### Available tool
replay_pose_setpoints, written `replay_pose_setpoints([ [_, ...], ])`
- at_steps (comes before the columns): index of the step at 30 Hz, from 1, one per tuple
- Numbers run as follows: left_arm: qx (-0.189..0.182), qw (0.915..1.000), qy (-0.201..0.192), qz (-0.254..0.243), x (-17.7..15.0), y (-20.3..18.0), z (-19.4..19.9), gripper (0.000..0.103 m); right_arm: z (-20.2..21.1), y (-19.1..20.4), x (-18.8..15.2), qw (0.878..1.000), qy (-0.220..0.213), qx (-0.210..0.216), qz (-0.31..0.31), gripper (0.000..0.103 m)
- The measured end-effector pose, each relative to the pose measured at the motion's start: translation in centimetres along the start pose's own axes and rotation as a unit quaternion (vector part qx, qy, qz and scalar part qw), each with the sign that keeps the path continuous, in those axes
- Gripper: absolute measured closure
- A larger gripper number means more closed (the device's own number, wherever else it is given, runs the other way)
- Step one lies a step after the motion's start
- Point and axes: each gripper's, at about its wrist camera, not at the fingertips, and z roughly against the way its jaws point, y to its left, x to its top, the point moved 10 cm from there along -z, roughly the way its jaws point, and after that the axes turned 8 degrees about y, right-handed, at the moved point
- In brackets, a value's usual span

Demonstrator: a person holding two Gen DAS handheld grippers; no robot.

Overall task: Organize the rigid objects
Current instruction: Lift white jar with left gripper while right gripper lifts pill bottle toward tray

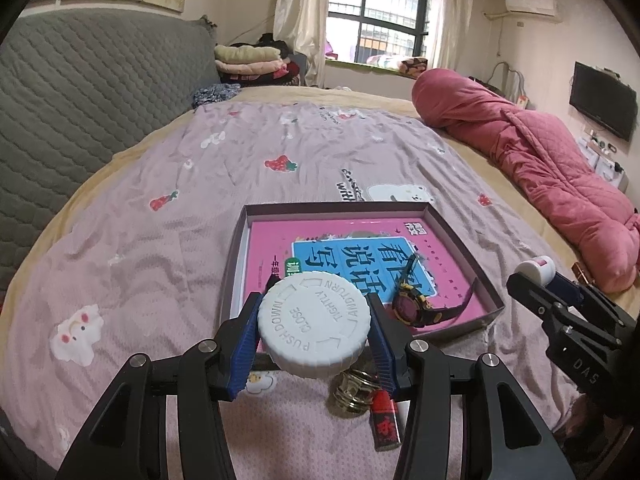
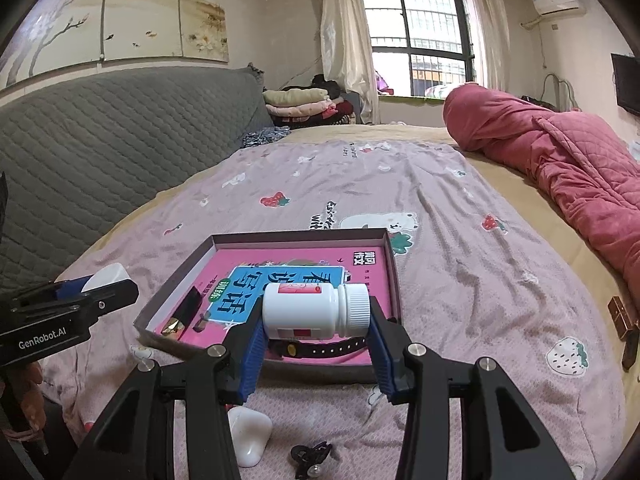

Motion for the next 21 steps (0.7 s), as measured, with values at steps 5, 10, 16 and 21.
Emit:
replay_pose_setpoints([
  [5, -0.006, 1.0000, -0.007, 0.003, 0.5, -0.1, -0.1, 0.051, -0.2, -0.6, 0.2, 1.000, -0.001, -0.005, -0.008, 0.057],
  [10, -0.004, 1.0000, -0.007, 0.002, 0.9, -0.2, -0.6, 0.051, -0.2, -1.3, 0.4, 1.000, -0.004, -0.016, -0.010, 0.057],
  [16, -0.015, 0.9998, -0.007, 0.012, 1.3, -0.1, -1.8, 0.051, -0.7, -2.5, 0.2, 0.999, 0.003, -0.031, -0.017, 0.057],
  [21, -0.017, 0.9998, -0.004, 0.012, 1.5, 0.0, -2.6, 0.051, -1.5, -2.8, 0.3, 0.999, 0.011, -0.037, -0.013, 0.057],
])
